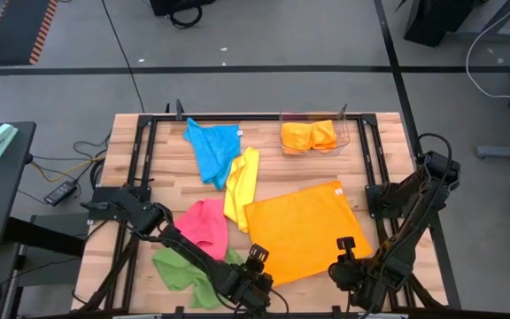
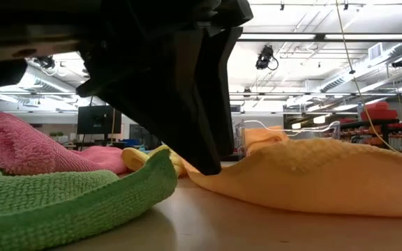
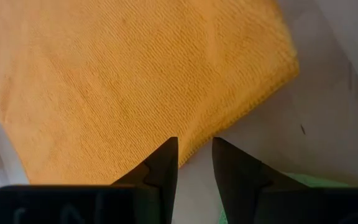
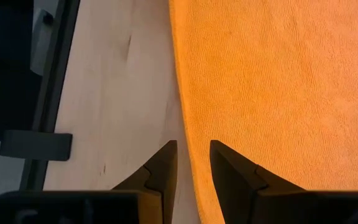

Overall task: Fold microfiber towels
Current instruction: Fold the orange microfiber cloth

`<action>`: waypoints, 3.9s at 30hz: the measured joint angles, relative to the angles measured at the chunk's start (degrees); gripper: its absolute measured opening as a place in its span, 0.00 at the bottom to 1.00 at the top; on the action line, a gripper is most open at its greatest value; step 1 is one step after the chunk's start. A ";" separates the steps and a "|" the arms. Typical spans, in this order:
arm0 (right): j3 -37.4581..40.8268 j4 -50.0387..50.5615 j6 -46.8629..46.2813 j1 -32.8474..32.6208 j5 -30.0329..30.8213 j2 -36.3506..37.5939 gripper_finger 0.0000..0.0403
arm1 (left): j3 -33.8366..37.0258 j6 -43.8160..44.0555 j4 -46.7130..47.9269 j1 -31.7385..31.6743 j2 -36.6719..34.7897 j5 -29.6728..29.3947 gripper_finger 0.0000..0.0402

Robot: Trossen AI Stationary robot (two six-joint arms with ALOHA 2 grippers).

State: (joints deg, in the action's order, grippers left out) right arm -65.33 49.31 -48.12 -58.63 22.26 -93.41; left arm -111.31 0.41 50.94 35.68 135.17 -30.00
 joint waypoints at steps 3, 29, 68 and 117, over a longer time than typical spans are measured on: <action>0.01 -0.13 0.14 0.00 0.02 0.00 0.26 | 0.00 -0.26 0.23 0.02 0.27 0.04 0.27; 1.72 -9.33 4.95 0.19 4.92 0.00 0.26 | 0.20 1.60 0.26 -1.33 0.71 0.26 0.04; -5.70 -48.38 47.54 14.09 10.36 -26.27 0.43 | 0.15 15.71 17.41 1.53 -3.18 3.91 0.31; -5.91 -35.31 30.03 9.13 -6.60 -18.51 0.01 | 0.20 6.02 21.21 -2.04 2.72 -9.91 0.51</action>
State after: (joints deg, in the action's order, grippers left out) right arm -71.24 14.00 -18.09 -49.50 15.66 -111.92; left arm -111.11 6.43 72.14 33.64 137.88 -39.91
